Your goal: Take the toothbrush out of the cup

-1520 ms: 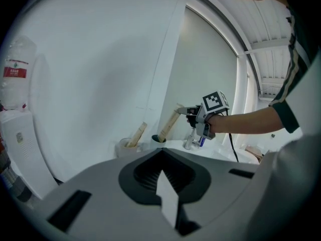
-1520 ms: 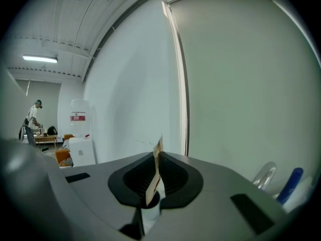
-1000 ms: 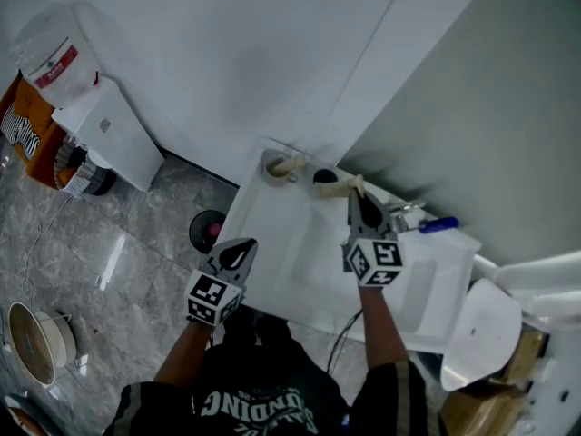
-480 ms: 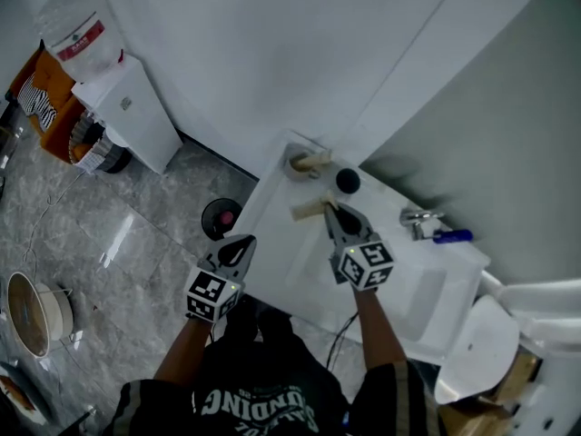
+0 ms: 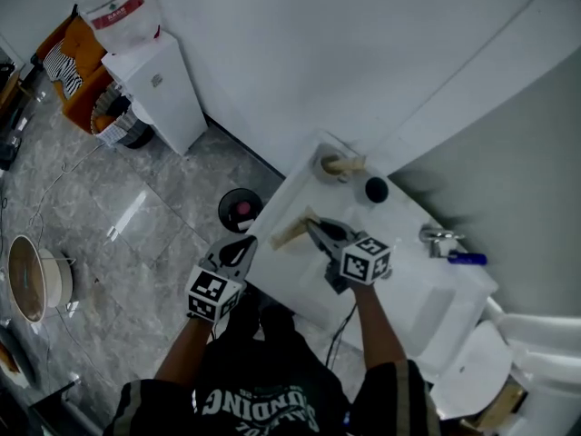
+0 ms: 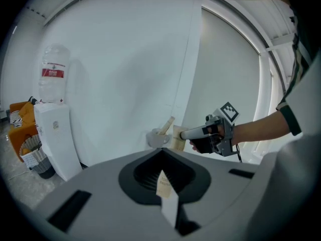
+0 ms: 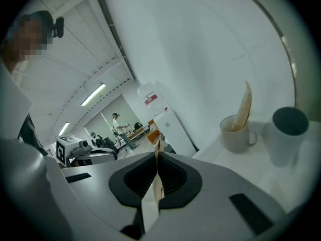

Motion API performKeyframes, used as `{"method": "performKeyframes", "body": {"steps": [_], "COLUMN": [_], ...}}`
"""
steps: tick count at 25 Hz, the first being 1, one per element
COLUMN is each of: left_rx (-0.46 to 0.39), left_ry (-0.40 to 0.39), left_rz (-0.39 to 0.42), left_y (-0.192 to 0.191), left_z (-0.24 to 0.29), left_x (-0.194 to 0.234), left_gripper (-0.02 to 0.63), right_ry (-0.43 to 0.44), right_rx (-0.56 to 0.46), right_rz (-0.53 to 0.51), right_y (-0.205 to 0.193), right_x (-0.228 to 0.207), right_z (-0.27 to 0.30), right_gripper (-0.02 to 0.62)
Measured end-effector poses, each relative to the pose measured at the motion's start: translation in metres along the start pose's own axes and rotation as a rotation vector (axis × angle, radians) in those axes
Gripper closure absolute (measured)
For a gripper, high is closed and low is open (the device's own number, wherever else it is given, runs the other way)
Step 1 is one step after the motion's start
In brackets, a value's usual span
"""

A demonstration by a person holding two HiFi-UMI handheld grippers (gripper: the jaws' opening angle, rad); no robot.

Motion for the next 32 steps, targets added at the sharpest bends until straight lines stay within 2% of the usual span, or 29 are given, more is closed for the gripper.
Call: {"method": "performKeyframes", "body": {"steps": [4,8,17,20,26,32], "left_rx": [0.018,0.029,0.061,0.072,0.067,0.086], "left_ry": [0.025,0.060,0.096,0.113,0.123,0.107], "left_rz": [-0.021,-0.037,-0.048,-0.066,-0.056,-0.061], "left_y": [-0.007,-0.013,-0.024,-0.026,-0.026,-0.026], "left_z": [-0.006,-0.012,-0.016,-0.015,-0.013,-0.009], "left_x": [0.009,0.019,0.036,0.041,0.047,0.045], "left_gripper": [0.607,0.607,0.607,0.607,0.607,0.607], "right_ry": [0.074,0.078,-0.114,-0.181,-0.246,-0.313], "right_rx": [0.065,0.099,0.181,0.217,0.244,0.271], "right_rz": [0.117,0.200,0.129,0.148,0.185,0.200], "right_y": [-0.018,-0.033,-0.056,-0.064,-0.077,-0.088], "right_x": [-0.010,-0.023,-0.066,-0.079,-0.096,-0.106], "right_z": [0.023,0.038,0.060,0.066,0.073,0.073], "right_gripper": [0.592,0.594,0.594,0.594,0.590,0.493]}}
Point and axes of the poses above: the fingertips, and each gripper's own axes: z forward along the fingers, x to its left, y out of its top, the point moved 5 cm from there along -z, backward along the fingers, and after that the axes turned 14 degrees about y, right-handed, at the moved point
